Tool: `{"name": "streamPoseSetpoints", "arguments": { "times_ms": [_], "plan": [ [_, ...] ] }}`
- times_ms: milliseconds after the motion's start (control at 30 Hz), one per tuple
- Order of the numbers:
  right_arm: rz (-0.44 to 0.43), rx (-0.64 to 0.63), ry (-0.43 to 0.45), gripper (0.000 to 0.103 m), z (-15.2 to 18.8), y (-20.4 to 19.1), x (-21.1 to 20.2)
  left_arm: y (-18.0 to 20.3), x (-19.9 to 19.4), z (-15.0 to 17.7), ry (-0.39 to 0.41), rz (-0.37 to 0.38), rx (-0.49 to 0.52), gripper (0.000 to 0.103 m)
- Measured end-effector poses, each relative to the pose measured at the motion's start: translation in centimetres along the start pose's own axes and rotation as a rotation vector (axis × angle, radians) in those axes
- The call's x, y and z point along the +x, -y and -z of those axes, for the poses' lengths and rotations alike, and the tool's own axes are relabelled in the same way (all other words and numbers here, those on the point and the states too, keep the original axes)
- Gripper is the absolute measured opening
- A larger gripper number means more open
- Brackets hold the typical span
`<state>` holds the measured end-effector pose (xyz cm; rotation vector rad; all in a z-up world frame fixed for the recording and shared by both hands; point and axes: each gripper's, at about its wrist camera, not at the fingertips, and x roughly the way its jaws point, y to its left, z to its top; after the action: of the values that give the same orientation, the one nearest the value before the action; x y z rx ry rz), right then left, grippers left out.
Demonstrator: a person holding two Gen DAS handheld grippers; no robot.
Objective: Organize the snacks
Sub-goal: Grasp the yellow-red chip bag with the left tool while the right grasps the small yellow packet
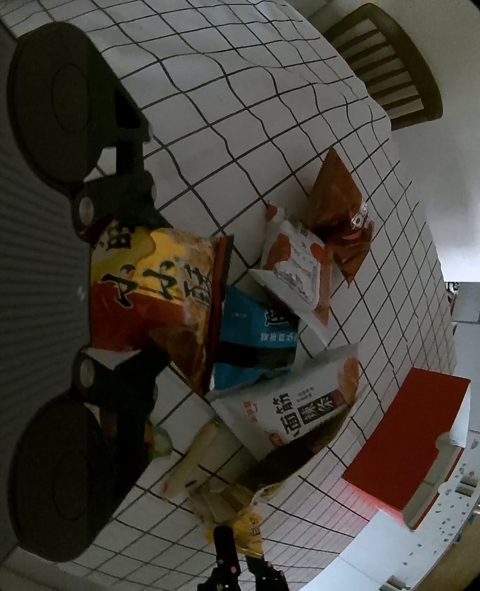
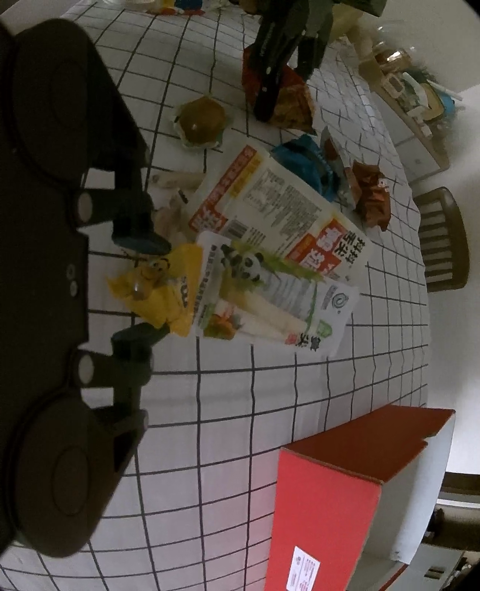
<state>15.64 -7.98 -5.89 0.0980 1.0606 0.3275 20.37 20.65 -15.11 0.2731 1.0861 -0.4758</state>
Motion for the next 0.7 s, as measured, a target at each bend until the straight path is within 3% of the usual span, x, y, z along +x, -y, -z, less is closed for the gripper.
{"name": "streamPoseSetpoints", "arguments": {
  "times_ms": [167,467,700],
  "plan": [
    [-0.003,0.007,0.027,0.034,0.3,0.1,-0.9,0.6,-0.8,0.2,0.015,-0.056,-0.021,0.058],
    [-0.027,-0.015,0.084,0.034,0.2,1.3,-4.0,1.3,-4.4,0.5,0.06,-0.109,-0.119,0.057],
    [-0.08,-0.048,0.135,0.034,-0.8,3.3,-6.7,4.6,-8.4,-0.7,0.108,-0.137,-0.164,0.057]
  ]
}}
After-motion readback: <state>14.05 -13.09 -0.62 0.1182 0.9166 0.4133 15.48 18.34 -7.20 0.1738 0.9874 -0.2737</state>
